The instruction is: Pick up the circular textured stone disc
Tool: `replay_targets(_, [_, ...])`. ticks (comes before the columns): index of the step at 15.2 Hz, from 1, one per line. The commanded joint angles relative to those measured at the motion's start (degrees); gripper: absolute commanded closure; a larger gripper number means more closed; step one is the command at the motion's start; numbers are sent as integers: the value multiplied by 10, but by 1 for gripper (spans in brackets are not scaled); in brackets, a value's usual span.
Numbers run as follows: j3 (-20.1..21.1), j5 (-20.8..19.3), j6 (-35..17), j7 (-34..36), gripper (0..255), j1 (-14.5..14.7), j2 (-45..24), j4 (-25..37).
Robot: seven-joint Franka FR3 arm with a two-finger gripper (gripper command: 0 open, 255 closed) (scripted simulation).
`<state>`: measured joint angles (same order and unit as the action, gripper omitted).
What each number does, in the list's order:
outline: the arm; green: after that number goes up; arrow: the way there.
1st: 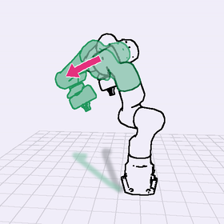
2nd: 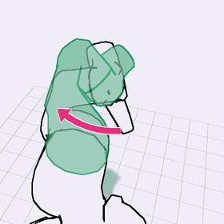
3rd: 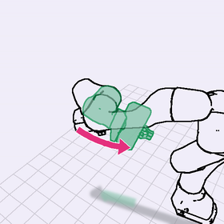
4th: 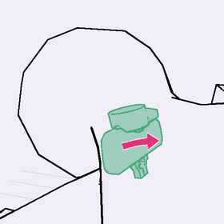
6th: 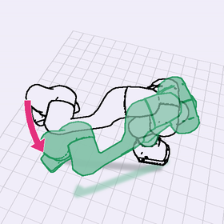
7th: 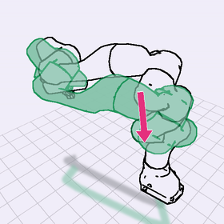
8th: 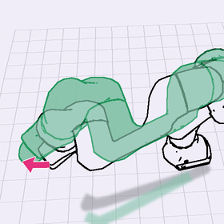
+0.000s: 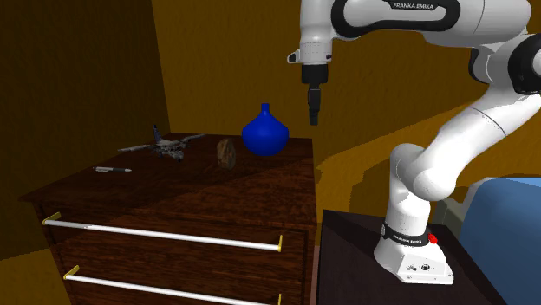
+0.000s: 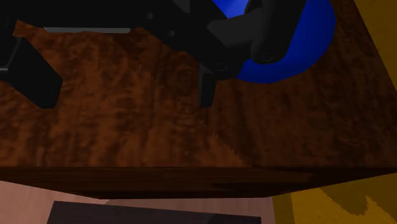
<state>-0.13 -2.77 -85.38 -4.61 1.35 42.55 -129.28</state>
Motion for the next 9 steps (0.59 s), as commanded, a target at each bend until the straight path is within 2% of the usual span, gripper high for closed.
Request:
replay_targets(1, [0,0,0,0,0,0,0,0])
replay_targets(9, [-80,-52,-43,-302,0,68,-181,119])
